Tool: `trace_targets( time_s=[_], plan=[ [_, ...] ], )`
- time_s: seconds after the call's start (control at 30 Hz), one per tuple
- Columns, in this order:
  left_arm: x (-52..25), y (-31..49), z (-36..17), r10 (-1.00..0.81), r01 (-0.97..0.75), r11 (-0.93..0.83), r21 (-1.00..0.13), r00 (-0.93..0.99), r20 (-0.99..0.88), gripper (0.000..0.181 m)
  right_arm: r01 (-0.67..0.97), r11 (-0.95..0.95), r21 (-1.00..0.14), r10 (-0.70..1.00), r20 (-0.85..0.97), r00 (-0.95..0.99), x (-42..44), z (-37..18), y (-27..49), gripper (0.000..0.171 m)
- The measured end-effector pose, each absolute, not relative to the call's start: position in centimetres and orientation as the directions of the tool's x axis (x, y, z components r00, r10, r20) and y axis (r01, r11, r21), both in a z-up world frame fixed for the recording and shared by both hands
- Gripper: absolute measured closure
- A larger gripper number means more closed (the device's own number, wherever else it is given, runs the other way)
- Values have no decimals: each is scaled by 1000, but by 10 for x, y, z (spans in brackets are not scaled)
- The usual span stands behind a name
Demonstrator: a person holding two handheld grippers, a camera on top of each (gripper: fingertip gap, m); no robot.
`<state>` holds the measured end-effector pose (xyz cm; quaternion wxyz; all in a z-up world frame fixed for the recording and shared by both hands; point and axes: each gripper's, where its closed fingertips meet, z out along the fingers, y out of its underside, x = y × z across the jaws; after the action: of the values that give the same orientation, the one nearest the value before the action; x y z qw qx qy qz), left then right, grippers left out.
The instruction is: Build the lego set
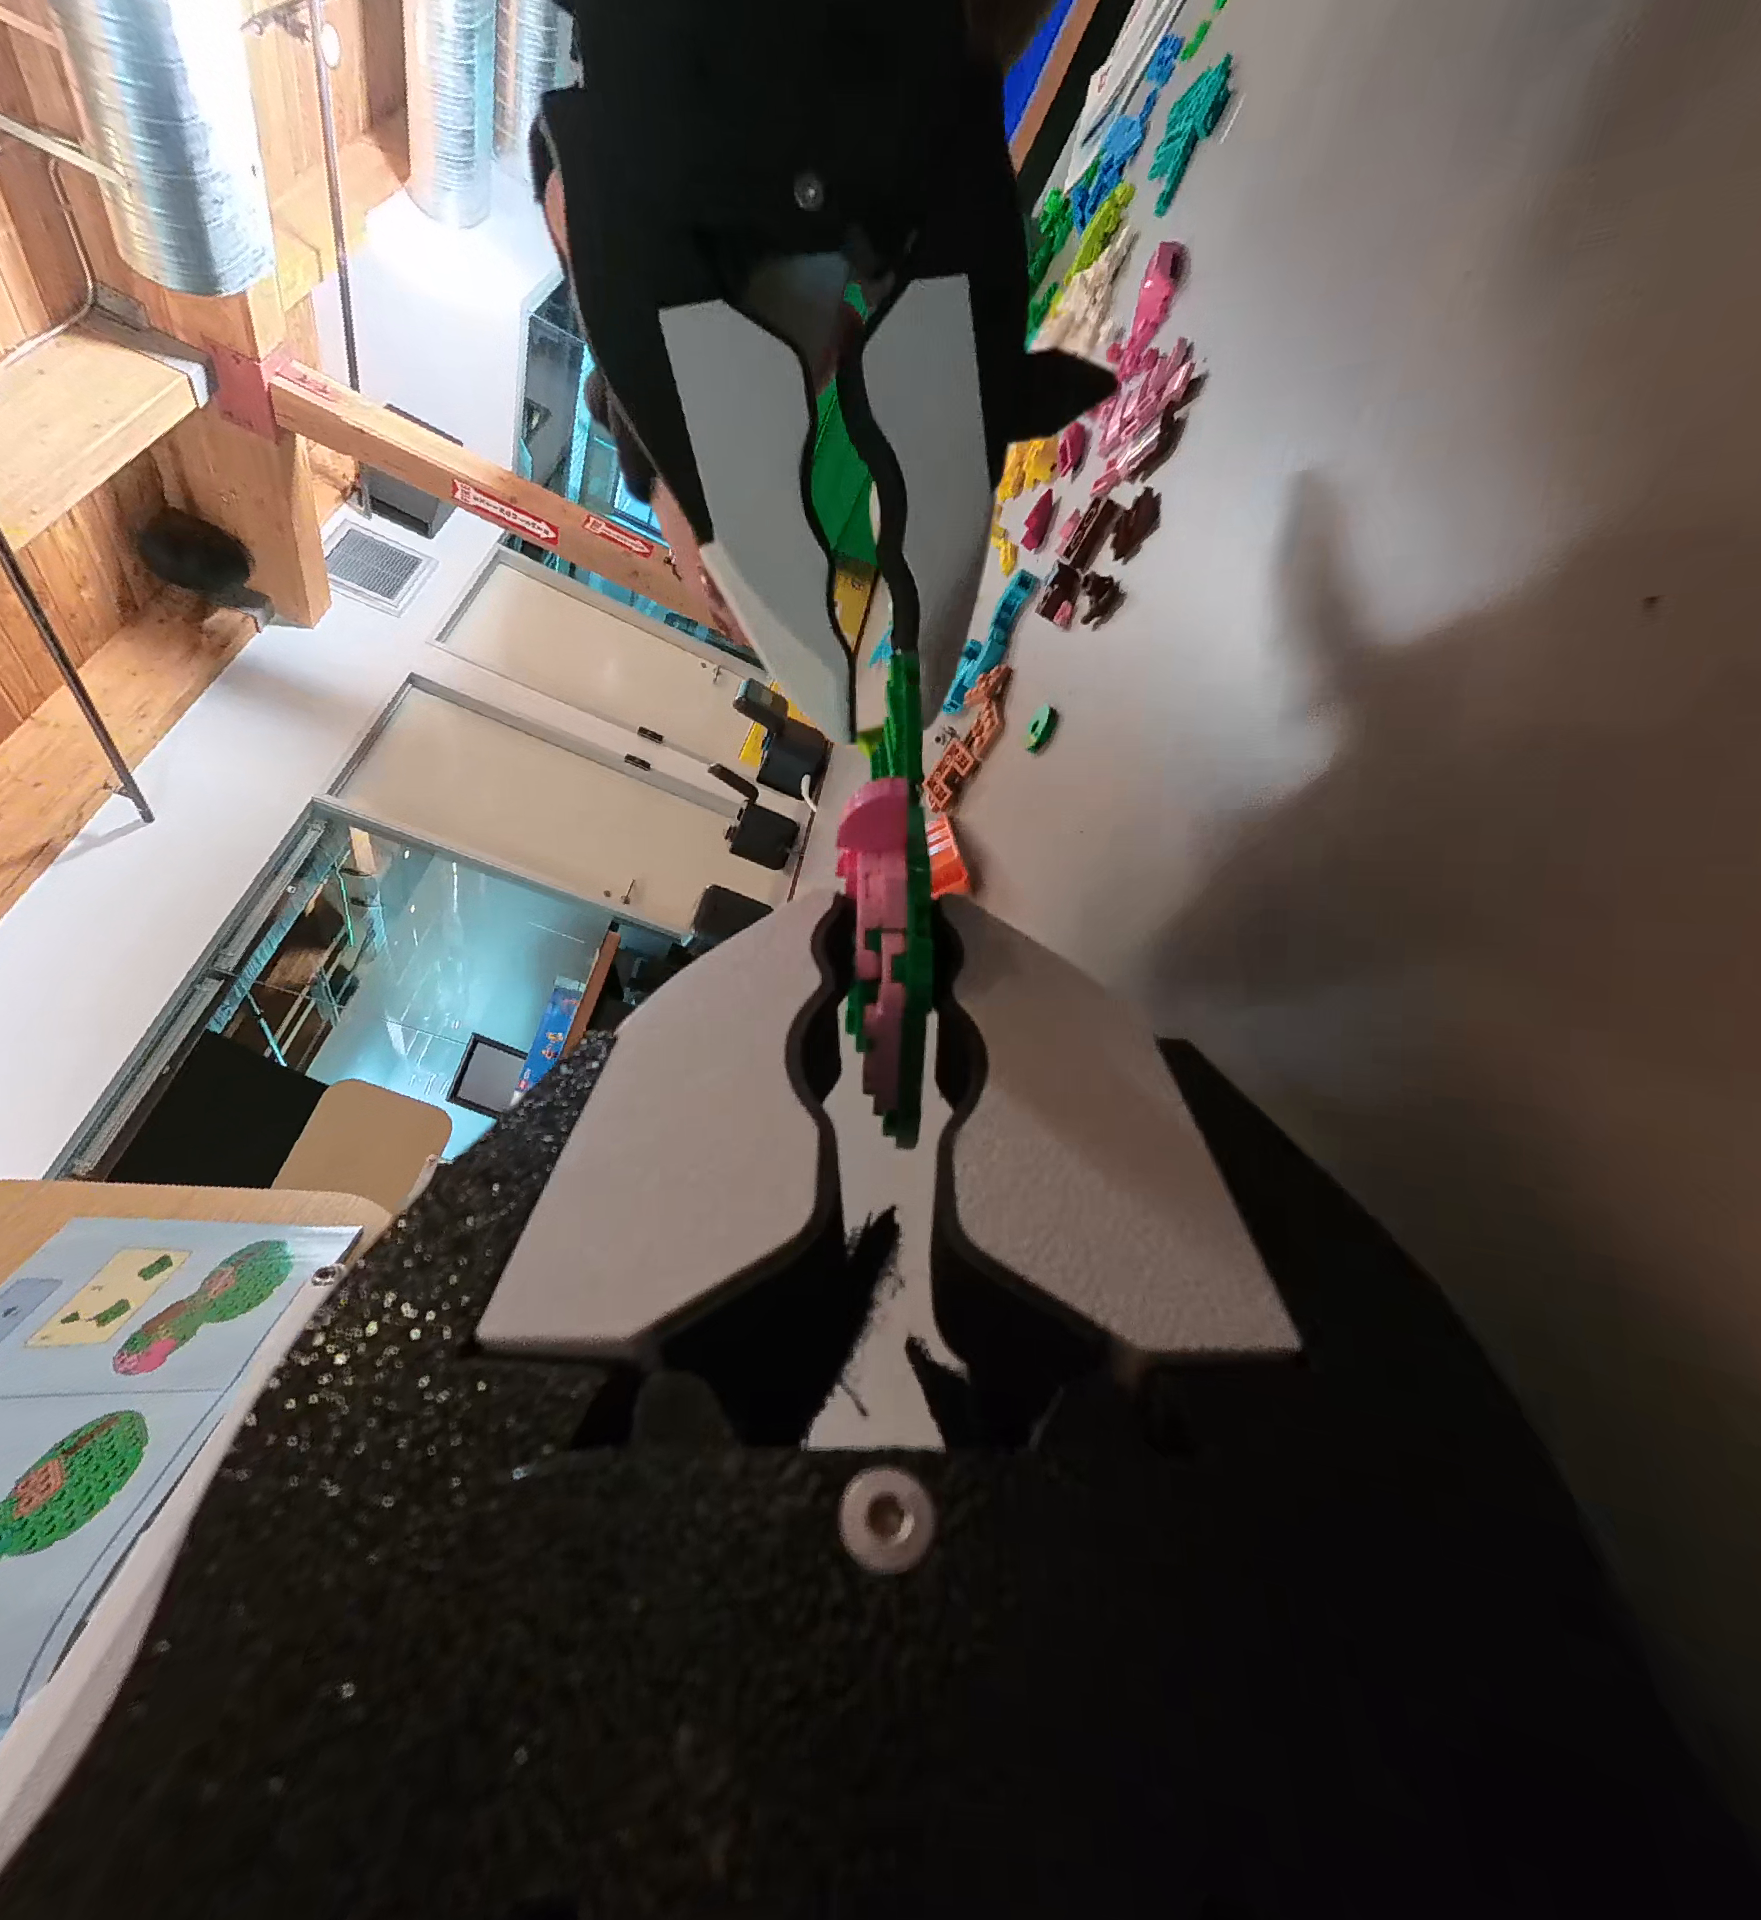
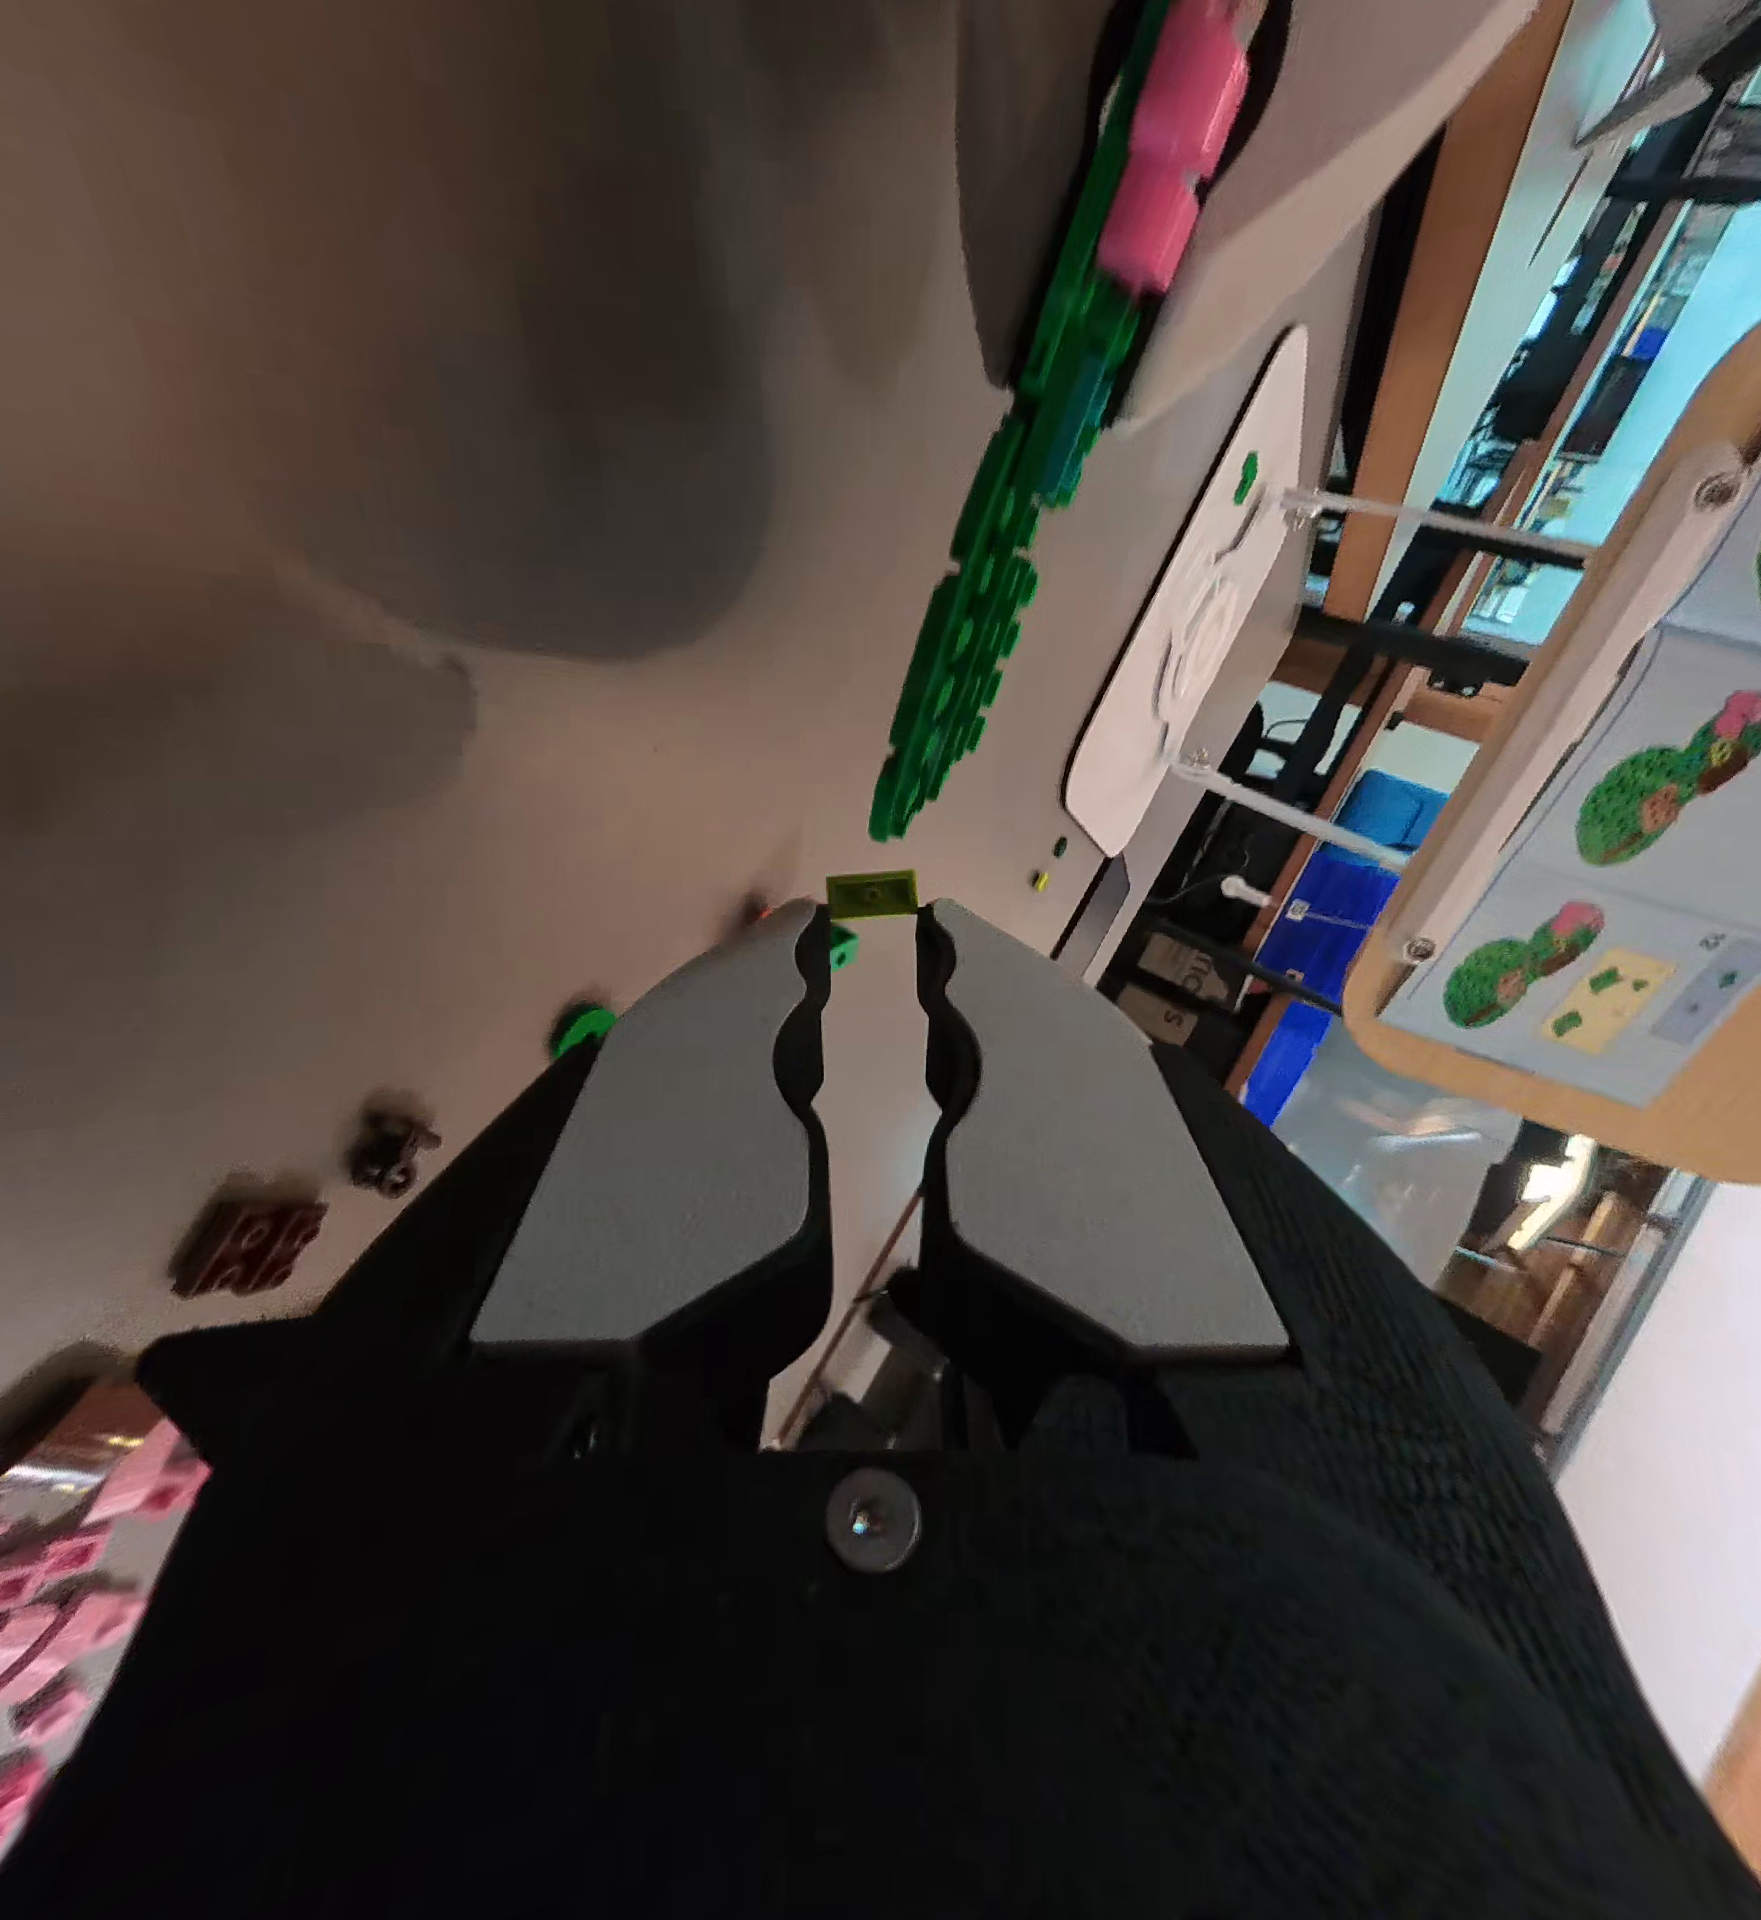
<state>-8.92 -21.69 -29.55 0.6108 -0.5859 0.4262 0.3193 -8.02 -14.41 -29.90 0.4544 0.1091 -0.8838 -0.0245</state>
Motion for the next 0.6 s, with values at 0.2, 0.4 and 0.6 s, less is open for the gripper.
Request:
trace_targets(
  time_s=[0.2,0.4,0.6],
  plan=[
    [-93,-216,-296,-121,-876,91,-473,462,-879,168,-201,960,193,-273,799,-537,-82,-297,-150,157],
    [-98,-213,-300,-123,-884,47,-466,458,-881,168,-212,945,249,-326,776,-541,-77,-300,-149,157],
    [-135,-208,-293,-7,-873,-117,-473,477,-879,169,-253,787,562,-590,567,-575,-72,-325,-118,157]
  ],
)
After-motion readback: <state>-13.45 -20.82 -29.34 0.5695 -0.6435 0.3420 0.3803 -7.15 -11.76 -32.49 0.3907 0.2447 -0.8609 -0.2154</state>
